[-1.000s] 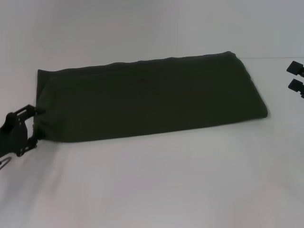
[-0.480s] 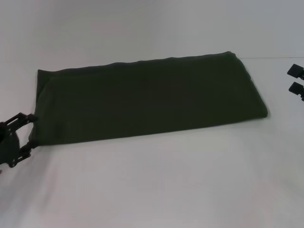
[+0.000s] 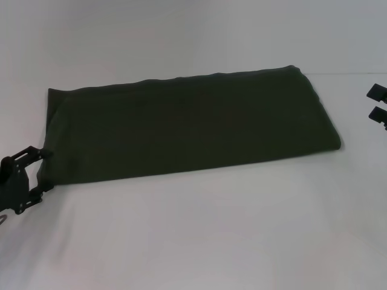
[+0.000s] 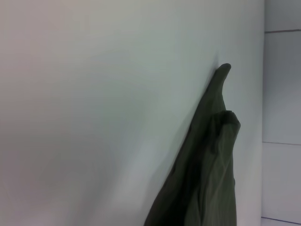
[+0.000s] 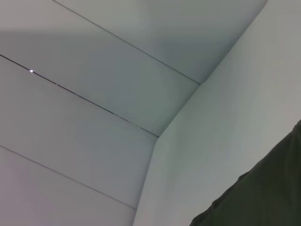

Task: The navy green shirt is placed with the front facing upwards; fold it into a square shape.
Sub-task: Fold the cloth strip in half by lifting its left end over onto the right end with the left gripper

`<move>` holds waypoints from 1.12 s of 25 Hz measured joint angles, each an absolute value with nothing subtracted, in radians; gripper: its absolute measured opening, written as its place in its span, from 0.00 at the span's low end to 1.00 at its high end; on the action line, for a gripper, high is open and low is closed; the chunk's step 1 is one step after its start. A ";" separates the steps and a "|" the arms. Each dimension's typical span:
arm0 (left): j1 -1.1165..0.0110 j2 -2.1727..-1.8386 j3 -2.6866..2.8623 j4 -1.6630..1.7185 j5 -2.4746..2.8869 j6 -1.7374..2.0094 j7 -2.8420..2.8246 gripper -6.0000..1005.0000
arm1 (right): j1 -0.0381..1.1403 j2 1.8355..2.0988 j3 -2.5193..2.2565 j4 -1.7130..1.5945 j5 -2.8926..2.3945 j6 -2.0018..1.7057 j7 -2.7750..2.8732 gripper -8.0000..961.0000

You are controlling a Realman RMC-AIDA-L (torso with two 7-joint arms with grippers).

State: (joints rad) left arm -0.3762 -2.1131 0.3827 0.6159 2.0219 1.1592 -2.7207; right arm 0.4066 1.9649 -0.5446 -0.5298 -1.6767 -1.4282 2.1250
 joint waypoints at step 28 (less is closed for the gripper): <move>-0.472 -2.105 0.417 0.553 2.047 0.997 -2.749 0.77 | 0.403 1.962 -0.519 -0.529 -1.675 -1.422 2.125 0.90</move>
